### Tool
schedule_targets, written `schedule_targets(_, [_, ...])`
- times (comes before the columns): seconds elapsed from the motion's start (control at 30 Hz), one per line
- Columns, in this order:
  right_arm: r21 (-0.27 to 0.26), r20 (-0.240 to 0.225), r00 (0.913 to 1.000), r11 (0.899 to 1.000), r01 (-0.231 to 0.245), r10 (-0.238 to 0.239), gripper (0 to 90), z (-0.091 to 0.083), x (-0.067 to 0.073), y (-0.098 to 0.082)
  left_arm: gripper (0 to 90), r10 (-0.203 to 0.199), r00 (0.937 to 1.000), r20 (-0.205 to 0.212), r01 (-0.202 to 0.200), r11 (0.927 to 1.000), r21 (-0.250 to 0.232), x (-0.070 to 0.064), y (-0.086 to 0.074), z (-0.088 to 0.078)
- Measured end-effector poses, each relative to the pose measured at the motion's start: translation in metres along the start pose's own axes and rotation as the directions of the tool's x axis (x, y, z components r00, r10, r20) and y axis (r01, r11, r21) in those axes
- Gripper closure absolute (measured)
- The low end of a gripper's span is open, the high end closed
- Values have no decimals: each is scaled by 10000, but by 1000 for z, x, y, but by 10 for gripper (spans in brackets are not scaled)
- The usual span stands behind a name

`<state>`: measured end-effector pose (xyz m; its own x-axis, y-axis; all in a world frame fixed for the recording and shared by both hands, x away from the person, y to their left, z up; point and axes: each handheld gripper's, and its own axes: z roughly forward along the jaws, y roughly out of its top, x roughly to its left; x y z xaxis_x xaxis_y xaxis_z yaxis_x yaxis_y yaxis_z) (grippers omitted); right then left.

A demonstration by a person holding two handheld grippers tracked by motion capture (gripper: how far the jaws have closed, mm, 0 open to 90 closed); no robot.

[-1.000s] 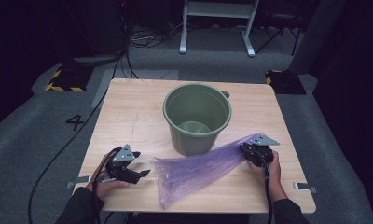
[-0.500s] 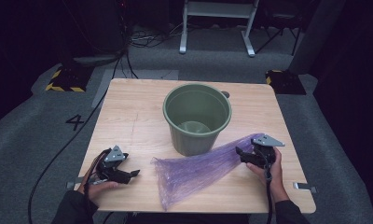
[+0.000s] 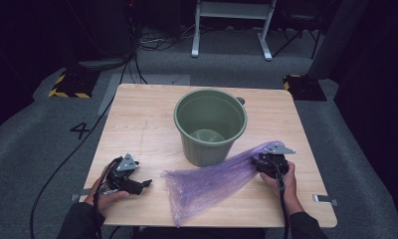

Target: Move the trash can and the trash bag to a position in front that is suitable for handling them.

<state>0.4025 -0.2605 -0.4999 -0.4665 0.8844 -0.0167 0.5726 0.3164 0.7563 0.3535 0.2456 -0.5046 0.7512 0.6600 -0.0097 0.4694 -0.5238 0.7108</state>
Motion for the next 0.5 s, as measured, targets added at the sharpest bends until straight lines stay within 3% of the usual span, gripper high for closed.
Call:
schedule_targets(0.23, [-166, -91, 9996, 9995, -265, 264, 805, -1, -9, -2, 135, 94, 9999, 46, -94, 10000, -7, -1, 5, 5])
schedule_targets(0.37, [-165, 86, 9997, 9996, -247, 248, 858, -3, -11, -3, 135, 84, 9999, 55, -84, 10000, 5, -2, 6, 6])
schedule_targets(0.5, [-537, 196, 9998, 9985, -70, 81, 881, -9, -12, 0, 135, 136, 9999, 72, -136, 9999, -15, -1, 7, 7])
